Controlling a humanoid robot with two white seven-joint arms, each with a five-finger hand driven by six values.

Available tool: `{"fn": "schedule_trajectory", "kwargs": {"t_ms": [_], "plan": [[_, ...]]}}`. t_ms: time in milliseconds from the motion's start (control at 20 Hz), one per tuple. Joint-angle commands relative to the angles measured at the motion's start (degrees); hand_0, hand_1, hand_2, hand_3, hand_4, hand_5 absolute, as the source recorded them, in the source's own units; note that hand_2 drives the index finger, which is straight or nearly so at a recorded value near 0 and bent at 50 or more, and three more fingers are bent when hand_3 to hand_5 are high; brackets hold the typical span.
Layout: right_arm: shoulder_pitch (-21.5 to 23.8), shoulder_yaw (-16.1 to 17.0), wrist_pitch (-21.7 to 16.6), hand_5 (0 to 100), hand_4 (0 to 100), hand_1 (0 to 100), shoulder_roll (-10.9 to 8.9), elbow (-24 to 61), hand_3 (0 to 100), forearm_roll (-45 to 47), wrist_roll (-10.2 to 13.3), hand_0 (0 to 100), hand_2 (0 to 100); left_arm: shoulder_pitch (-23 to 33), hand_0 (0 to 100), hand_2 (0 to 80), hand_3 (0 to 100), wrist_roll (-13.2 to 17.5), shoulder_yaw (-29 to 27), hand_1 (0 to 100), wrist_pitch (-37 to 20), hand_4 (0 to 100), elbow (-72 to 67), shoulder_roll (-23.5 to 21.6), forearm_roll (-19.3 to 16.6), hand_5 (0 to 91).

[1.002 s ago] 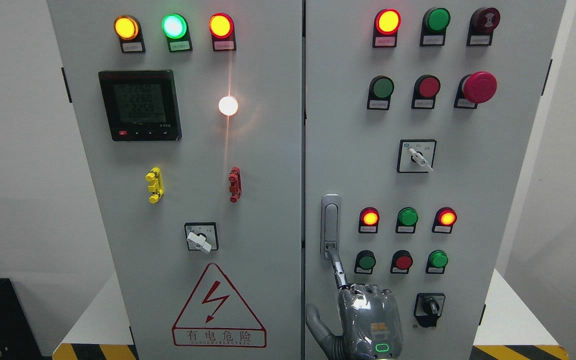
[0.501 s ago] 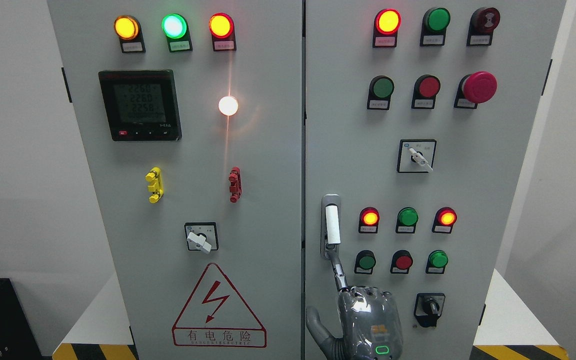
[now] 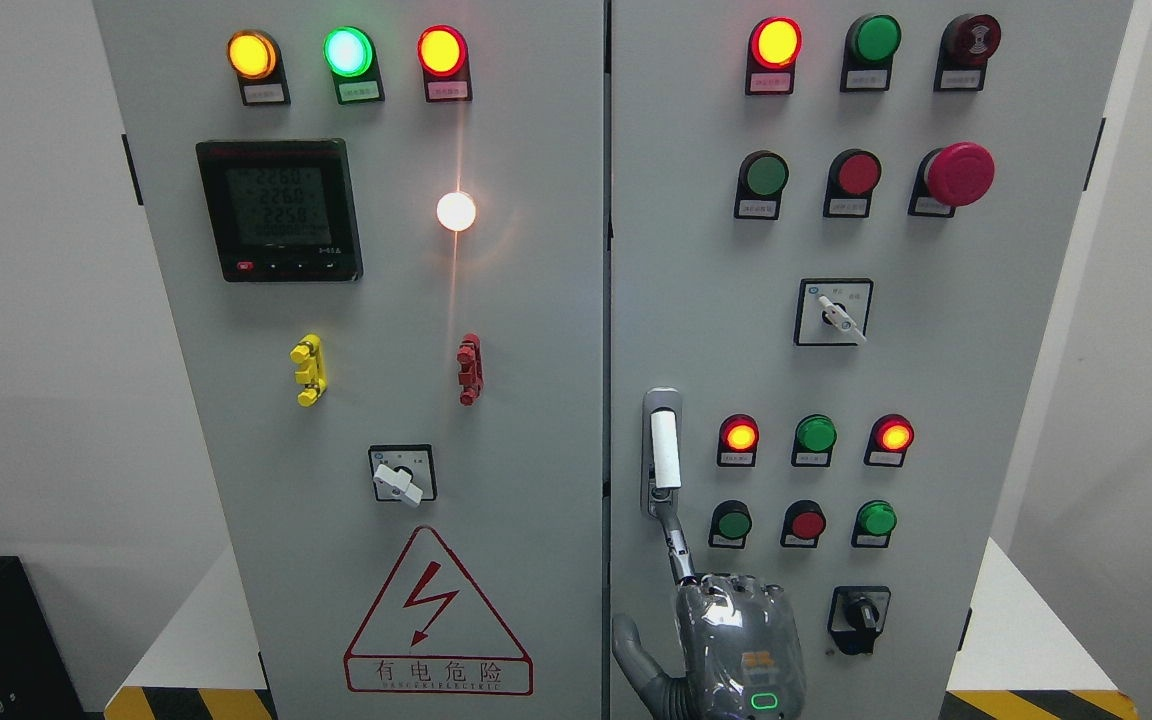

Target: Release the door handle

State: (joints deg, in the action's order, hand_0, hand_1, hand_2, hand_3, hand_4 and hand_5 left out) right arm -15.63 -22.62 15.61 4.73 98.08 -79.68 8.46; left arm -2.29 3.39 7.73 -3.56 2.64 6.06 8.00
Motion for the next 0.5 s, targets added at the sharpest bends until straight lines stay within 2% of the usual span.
{"fn": "schedule_trajectory", "kwargs": {"t_ms": [0, 451], "plan": [[0.0, -0.1, -0.1, 100, 100, 35, 0.01, 0.4, 100, 0.0, 0.2, 39, 2, 0.0, 12, 0.0, 0, 0.0, 0.0, 56, 0.0, 0, 0.0, 0.0, 0.0, 0.0], [0.0, -0.1, -0.1, 100, 100, 35, -0.07, 1.9, 100, 0.0, 0.2, 40, 3, 0.0, 12, 0.0, 0, 0.0, 0.0, 56, 0.0, 0, 0.0, 0.0, 0.0, 0.0]]}}
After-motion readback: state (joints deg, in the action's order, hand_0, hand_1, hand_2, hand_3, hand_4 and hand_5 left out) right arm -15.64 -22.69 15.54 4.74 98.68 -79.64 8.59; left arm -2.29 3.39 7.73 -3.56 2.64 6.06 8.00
